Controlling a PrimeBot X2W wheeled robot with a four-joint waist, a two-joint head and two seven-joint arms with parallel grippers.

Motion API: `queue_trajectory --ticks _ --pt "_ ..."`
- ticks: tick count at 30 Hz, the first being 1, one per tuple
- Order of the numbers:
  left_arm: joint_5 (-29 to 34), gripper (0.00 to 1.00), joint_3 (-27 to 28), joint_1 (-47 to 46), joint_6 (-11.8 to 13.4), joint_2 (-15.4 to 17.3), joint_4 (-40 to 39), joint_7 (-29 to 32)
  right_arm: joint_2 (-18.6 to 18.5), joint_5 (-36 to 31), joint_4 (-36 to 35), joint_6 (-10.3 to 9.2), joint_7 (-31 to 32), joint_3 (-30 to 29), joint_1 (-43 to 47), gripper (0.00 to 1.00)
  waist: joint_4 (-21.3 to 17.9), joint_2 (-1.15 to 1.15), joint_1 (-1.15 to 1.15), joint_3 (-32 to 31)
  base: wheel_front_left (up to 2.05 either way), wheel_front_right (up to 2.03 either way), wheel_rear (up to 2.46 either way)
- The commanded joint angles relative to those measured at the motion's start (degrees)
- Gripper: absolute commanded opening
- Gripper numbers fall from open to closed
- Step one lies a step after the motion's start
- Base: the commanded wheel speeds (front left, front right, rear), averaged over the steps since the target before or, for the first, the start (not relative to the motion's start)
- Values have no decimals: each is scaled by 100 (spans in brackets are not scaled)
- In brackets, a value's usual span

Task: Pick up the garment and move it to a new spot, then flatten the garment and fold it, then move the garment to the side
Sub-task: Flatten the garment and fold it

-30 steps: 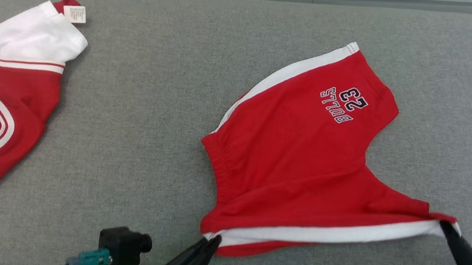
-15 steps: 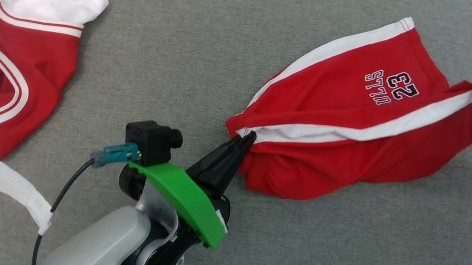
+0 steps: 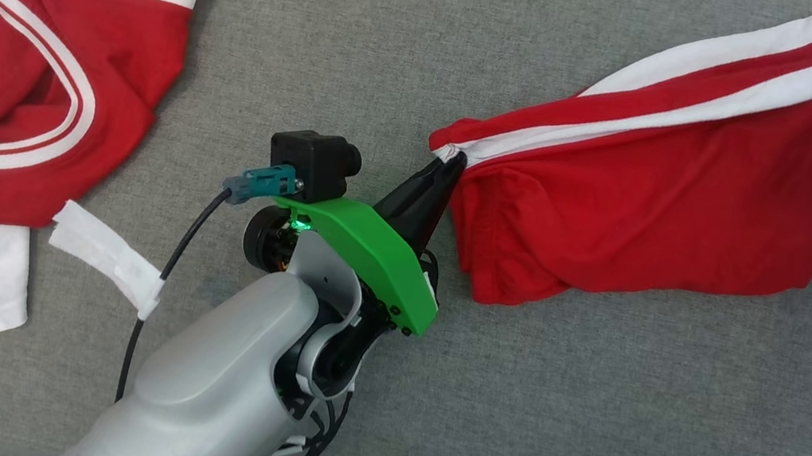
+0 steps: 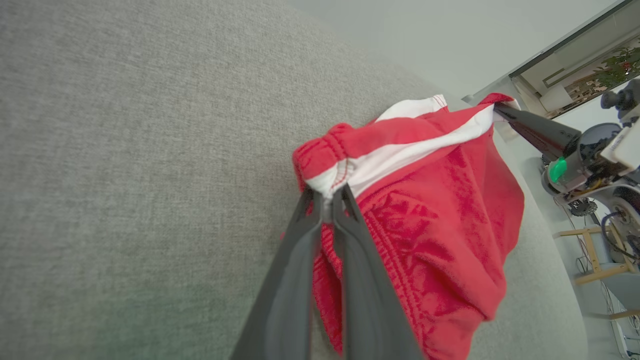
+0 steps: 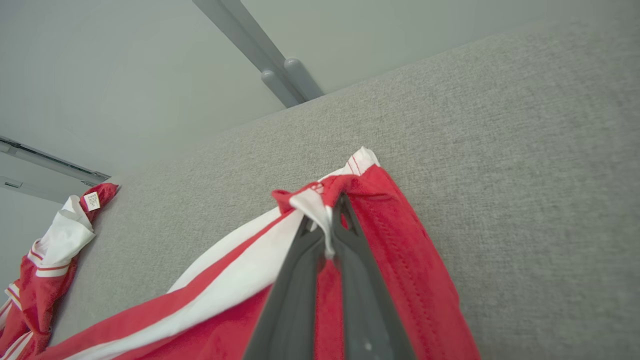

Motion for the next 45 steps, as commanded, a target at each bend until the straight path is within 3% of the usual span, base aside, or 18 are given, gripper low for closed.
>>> queue_trajectory --ticks 1,11,12,13,14,17,21,29,34,36,40,45 --pt "28 0 2 -134 -50 -24 101 -10 42 -105 77 2 42 26 -133 0 90 0 0 84 0 0 0" --pt "-5 0 -51 -364 -210 -256 660 -269 129 -803 467 2 -144 97 -477 0 150 0 0 76 0 0 0" --pt "-7 15 -51 -376 -215 -268 709 -294 95 -945 488 1 -263 77 -491 0 143 0 0 65 0 0 0" --pt "53 42 -68 -394 -193 -267 750 -344 84 -1063 512 1 -349 68 -502 32 133 0 0 47 0 0 0" --pt "65 100 -91 -381 -202 -273 788 -354 91 -1175 526 1 -402 117 -503 100 122 0 0 32 0 0 0" --pt "82 100 -123 -292 -209 -262 864 -394 107 -1368 467 2 -502 249 -454 100 71 0 0 -24 0 0 0" --pt "376 100 -178 -198 -25 -66 808 -656 -36 -1478 46 1 -685 534 -218 100 7 0 0 -138 0 0 0" --pt "1102 100 -83 516 653 446 -483 -1285 -1268 -2417 -990 -1 -209 1372 419 100 -30 0 0 -119 0 0 0" --pt "1714 100 -23 953 914 490 -966 -1380 -1584 -2725 -865 -1 214 1400 456 100 182 0 0 121 0 0 0" --pt "2026 100 110 1111 913 386 -1122 -1385 -1577 -2811 -734 -1 314 1394 383 100 305 0 0 200 0 0 0" --pt "2662 100 555 1545 684 115 -1258 -1371 -1466 -2817 -363 -1 556 1397 258 100 525 0 0 282 0 0 0" --pt "3169 100 1050 2006 180 -192 -1113 -1367 -1166 -2658 233 4 902 1326 223 100 639 0 0 186 0 0 0"
